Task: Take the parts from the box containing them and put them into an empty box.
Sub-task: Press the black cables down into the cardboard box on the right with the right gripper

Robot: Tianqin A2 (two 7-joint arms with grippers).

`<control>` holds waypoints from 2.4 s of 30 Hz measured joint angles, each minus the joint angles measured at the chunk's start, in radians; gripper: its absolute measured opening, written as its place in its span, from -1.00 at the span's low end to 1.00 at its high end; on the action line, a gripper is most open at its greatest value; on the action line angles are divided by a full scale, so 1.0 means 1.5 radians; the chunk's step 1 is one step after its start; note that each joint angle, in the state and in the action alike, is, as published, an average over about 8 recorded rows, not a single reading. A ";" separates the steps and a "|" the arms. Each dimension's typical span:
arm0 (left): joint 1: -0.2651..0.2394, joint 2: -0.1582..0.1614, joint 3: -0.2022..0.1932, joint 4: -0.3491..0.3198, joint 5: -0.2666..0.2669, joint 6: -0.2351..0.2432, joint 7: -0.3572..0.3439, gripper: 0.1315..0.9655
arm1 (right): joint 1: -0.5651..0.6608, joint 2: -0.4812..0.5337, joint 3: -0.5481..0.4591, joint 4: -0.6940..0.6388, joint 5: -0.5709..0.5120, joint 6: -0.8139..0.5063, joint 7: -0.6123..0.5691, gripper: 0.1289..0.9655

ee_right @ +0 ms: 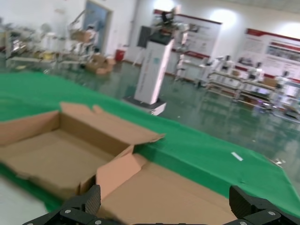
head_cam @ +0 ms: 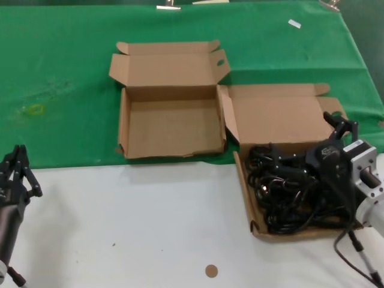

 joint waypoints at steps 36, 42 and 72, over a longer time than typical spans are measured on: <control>0.000 0.000 0.000 0.000 0.000 0.000 0.000 -0.97 | 0.194 0.389 -0.106 -0.018 -0.045 -0.496 -0.077 1.00; 0.000 0.000 0.000 0.000 0.000 0.000 0.000 -0.97 | 0.264 0.391 -0.141 -0.056 -0.077 -0.567 -0.099 1.00; 0.000 0.000 0.000 0.000 0.000 0.000 0.000 -0.97 | 0.435 0.266 -0.260 -0.217 -0.216 -0.645 -0.154 0.51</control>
